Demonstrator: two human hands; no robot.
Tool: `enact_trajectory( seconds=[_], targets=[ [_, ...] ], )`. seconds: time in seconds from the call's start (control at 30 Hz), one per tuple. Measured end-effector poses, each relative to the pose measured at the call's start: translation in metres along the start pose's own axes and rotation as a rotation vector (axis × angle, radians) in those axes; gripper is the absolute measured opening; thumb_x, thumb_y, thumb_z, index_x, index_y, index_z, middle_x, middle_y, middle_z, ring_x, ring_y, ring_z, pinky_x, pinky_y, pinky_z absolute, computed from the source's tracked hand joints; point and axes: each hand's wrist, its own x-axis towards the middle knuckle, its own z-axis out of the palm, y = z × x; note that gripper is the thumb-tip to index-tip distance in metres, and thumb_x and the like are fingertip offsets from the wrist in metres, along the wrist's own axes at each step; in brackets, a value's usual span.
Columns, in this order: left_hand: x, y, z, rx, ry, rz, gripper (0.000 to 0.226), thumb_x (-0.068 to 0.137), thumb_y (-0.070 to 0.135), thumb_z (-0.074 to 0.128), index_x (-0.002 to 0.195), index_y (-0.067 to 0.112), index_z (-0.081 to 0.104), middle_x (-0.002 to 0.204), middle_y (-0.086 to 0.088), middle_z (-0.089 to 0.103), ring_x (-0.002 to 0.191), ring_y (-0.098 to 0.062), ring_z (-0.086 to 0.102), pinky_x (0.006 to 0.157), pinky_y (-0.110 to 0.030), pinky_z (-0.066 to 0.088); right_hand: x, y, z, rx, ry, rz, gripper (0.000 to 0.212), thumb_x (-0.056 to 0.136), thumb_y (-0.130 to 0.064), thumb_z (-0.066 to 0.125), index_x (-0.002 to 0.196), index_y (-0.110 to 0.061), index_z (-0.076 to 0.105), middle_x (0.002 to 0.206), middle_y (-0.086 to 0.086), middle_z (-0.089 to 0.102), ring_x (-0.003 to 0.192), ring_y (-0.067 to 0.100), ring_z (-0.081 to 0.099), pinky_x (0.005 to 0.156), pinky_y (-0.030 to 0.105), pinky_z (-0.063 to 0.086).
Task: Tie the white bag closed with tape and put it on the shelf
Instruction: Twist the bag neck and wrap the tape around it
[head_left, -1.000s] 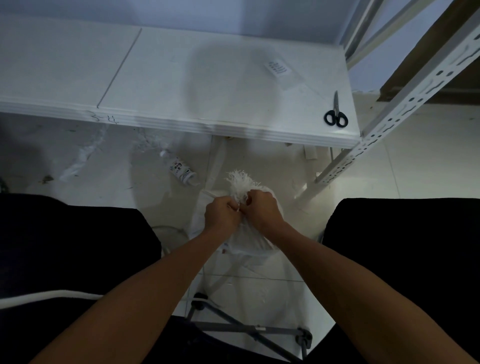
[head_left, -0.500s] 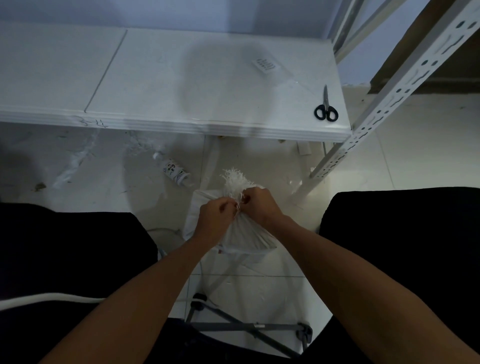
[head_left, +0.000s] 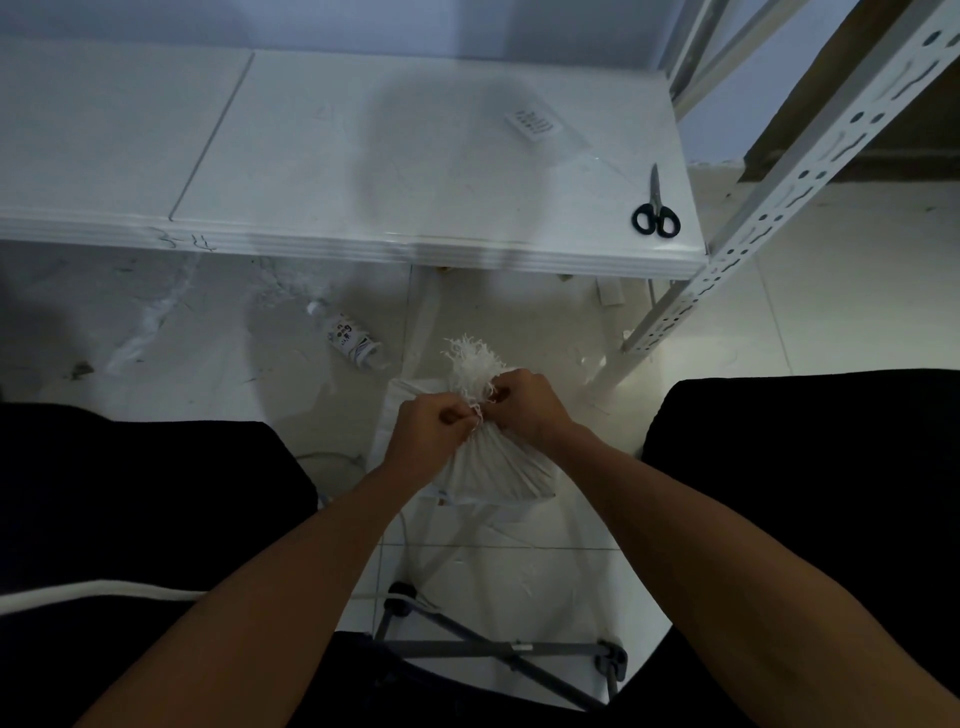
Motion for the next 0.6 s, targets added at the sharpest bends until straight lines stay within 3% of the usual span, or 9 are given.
enact_trajectory(
  seconds=[0.07,0.27,0.4,0.5,0.6],
  targets=[
    [0.000,0.001,0.002,0.067,-0.059,0.050,0.003,0.076,0.011,0.077,0.078,0.013,0.076,0.076,-0.001,0.075,0.071,-0.011,0.068,0.067,-0.010,0.047,0.000,0.000,-0.001,0.014,0.000,0.020,0.031,0.074,-0.024,0.078,0.065,0.003,0.065,0.068,0.018,0.068,0.064,0.030,0.064,0.065,0.038,0.051],
    [0.003,0.005,0.018,0.110,-0.042,0.088,0.006,0.075,0.016,0.075,0.074,0.021,0.075,0.074,0.005,0.075,0.070,-0.009,0.068,0.071,-0.031,0.055,0.000,0.002,-0.003,0.053,-0.022,0.083,0.027,0.078,-0.020,0.075,0.067,0.003,0.068,0.069,0.017,0.069,0.059,0.017,0.056,0.057,0.027,0.042],
    [0.001,0.009,0.026,0.023,0.000,0.067,0.003,0.075,0.018,0.077,0.076,0.020,0.076,0.076,0.007,0.075,0.072,-0.005,0.069,0.073,-0.032,0.057,0.001,0.012,-0.006,0.117,-0.066,0.117,0.033,0.082,-0.020,0.071,0.051,-0.018,0.060,0.052,-0.001,0.058,0.045,0.002,0.050,0.049,0.014,0.039],
    [0.002,0.009,0.030,0.007,0.016,0.053,0.002,0.075,0.021,0.077,0.077,0.020,0.077,0.076,0.008,0.075,0.071,-0.005,0.069,0.073,-0.035,0.058,-0.001,0.022,-0.011,0.263,-0.118,0.183,0.029,0.085,-0.012,0.068,0.058,-0.003,0.064,0.060,0.008,0.060,0.059,0.014,0.062,0.069,0.037,0.057],
    [0.005,0.008,0.032,0.007,0.042,0.015,0.006,0.075,0.027,0.077,0.077,0.022,0.076,0.073,0.009,0.074,0.069,-0.004,0.069,0.069,-0.035,0.057,-0.006,0.023,-0.019,0.486,-0.158,0.241,0.023,0.082,0.010,0.065,0.067,-0.006,0.071,0.072,0.012,0.066,0.075,0.025,0.067,0.085,0.044,0.058]
  ],
)
